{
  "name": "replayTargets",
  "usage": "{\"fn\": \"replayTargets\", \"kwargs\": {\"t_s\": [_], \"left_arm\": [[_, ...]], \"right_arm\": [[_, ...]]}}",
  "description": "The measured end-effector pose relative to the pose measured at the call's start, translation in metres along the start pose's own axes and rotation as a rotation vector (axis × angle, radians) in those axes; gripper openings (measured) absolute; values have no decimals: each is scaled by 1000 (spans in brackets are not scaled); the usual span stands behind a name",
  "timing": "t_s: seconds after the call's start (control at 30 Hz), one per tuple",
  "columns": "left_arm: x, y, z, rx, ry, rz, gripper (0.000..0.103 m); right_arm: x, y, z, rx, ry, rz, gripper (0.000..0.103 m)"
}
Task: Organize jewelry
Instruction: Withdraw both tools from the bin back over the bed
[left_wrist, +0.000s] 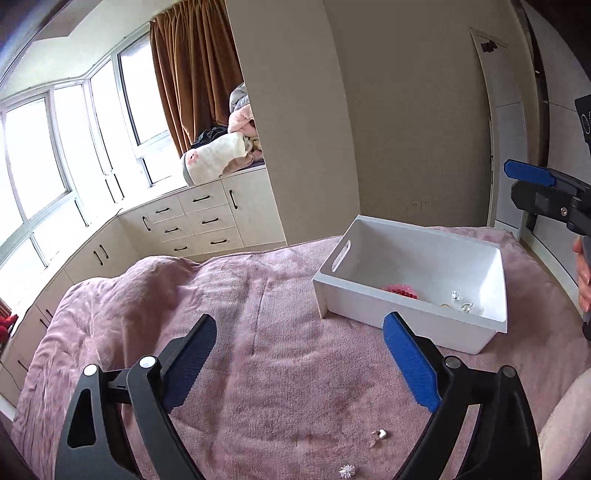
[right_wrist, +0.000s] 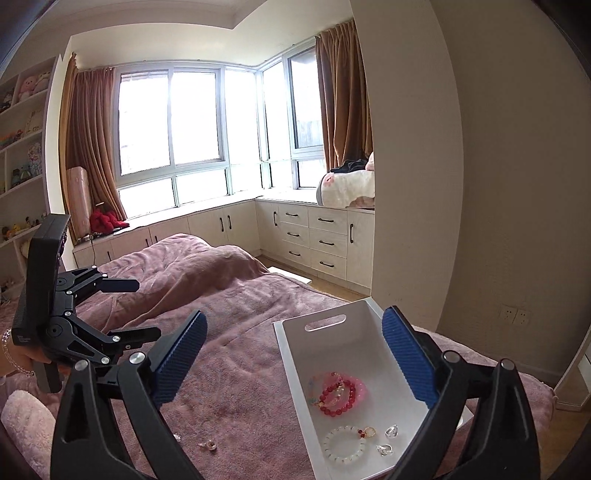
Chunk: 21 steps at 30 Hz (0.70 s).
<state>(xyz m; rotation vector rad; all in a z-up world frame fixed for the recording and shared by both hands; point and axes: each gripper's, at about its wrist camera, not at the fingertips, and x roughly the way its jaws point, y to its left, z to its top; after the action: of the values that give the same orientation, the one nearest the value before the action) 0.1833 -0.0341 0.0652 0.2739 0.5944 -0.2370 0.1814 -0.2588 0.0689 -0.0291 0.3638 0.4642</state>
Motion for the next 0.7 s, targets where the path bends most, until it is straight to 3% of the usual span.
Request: {"fn": "replayTargets", "kwargs": {"t_s": [0.23,0.4,0.6,0.7], "left_arm": [[-22,29,-49,-74,38,-6,93],[-30,33,-85,-100,62,-55,93],[-20,31,-116,-162,110,-100,93],[-6,30,-131,-183,161,-138,93]], "right_arm": [[9,47,-12,-56,46,43,95],[18,76,-32,-120,89,59,95],[34,104,-67,-187,170,84,94],[45,112,-85,-208,224,98,88]]}}
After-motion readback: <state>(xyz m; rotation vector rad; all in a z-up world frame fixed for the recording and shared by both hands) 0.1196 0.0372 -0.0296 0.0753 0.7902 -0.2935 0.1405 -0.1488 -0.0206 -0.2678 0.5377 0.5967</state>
